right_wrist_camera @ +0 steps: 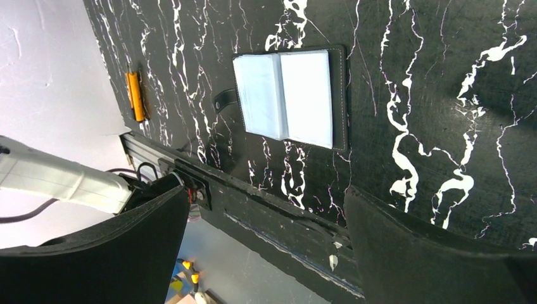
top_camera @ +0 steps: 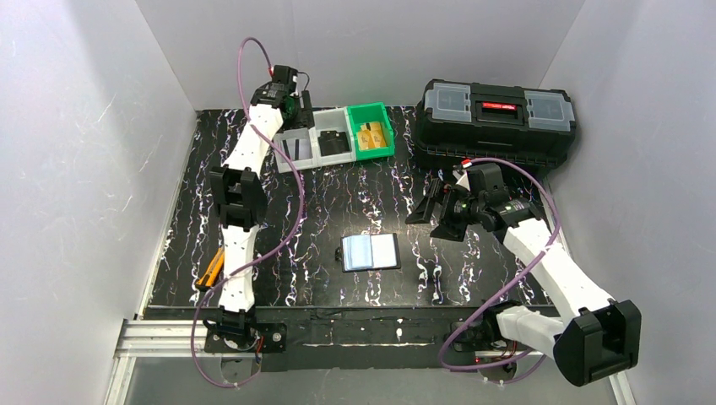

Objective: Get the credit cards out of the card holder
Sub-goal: Place the credit card in the storage box.

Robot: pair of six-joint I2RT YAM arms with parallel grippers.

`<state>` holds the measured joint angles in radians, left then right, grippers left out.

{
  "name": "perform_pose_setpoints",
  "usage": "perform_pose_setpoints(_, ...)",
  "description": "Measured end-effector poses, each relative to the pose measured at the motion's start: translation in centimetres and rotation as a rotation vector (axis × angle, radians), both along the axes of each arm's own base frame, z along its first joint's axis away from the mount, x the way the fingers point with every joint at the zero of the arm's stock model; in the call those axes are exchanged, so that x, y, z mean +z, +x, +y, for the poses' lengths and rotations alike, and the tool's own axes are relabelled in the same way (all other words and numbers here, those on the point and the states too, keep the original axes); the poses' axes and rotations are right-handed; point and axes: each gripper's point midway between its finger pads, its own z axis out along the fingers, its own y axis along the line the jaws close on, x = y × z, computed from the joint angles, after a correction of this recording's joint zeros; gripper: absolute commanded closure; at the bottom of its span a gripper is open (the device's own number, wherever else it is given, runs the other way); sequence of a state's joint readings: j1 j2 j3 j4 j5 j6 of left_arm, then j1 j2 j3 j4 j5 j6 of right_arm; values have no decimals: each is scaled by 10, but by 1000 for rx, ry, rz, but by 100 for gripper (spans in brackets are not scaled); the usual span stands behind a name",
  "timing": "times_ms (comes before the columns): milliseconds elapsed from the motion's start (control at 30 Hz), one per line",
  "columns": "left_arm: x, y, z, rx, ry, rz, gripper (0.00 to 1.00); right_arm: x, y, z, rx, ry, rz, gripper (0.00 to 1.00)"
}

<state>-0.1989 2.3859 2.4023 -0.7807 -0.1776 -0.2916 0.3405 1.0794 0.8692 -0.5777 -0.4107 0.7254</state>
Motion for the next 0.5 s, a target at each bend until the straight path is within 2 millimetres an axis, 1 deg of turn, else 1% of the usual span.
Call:
perform_pose_setpoints(100, 15, -11, -6, -14, -45, -4, 22, -5, 1, 1, 5, -7, 18, 2)
perform_pose_setpoints(233, 38, -40, -18, -34, -143, 1, 22, -13, 1, 2, 17, -25, 35, 2)
perform_pose_setpoints(367, 55, -88, -37, -76, -272, 26, 22, -26, 2, 8, 44, -59, 63, 2)
perform_pose_setpoints(433, 59, -112, -47, -99, -325, 37, 22, -34, 1, 14, 65, -82, 80, 2)
perform_pose_setpoints(500, 59, -143, -59, -129, -383, 63, 22, -41, 0, 23, 93, -110, 94, 2)
